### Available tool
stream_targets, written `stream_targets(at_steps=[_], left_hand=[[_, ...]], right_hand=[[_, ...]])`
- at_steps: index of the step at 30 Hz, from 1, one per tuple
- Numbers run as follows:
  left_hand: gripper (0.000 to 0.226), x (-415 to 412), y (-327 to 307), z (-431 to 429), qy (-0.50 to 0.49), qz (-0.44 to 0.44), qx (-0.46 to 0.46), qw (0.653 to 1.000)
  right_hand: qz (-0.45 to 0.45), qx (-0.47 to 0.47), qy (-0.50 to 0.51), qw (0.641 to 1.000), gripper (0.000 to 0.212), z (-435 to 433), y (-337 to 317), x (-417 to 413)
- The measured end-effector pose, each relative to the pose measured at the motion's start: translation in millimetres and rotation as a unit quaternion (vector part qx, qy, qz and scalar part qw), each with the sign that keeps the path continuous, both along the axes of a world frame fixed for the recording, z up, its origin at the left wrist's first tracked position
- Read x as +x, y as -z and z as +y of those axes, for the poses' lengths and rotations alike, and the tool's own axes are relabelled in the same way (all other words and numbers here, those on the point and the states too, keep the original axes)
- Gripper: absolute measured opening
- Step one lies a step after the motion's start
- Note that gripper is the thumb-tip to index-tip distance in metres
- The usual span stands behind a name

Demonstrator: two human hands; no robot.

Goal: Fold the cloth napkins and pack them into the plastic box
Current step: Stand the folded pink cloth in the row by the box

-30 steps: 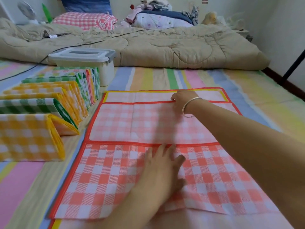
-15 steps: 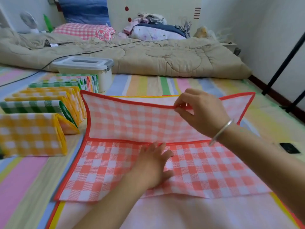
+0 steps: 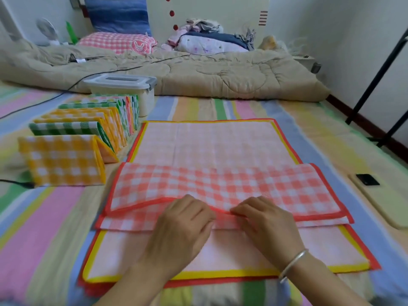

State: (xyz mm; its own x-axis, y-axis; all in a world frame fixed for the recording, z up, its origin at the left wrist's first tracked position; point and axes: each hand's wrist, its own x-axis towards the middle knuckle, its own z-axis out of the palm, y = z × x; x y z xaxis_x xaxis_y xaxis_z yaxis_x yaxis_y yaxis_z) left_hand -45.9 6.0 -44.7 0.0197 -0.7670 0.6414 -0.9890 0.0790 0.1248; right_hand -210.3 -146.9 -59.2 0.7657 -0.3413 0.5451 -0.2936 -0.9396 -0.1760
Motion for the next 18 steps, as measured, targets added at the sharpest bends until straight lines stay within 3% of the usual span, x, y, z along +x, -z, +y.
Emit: stream_targets(at_steps=[3, 10, 18], left_hand=[[0.003, 4.9, 13.8, 5.5, -0.024, 0.001, -0.007, 1.0], [0.025, 15.1, 38.3, 8.3, -0.017, 0.06, 0.065, 0.996], [0.016, 7.2, 41.2, 9.1, -0.014, 0.068, 0.049, 0.996]], right_hand=[[0.001, -0.005, -0.003, 1.0, 0.024, 4.2, 10.6, -3.4], [-0.008, -0.007, -0.013, 1.0, 0.026, 7.9, 20.3, -9.7], [-0.03, -0.023, -0.006, 0.999, 0.023, 14.5, 26.9, -12.1]])
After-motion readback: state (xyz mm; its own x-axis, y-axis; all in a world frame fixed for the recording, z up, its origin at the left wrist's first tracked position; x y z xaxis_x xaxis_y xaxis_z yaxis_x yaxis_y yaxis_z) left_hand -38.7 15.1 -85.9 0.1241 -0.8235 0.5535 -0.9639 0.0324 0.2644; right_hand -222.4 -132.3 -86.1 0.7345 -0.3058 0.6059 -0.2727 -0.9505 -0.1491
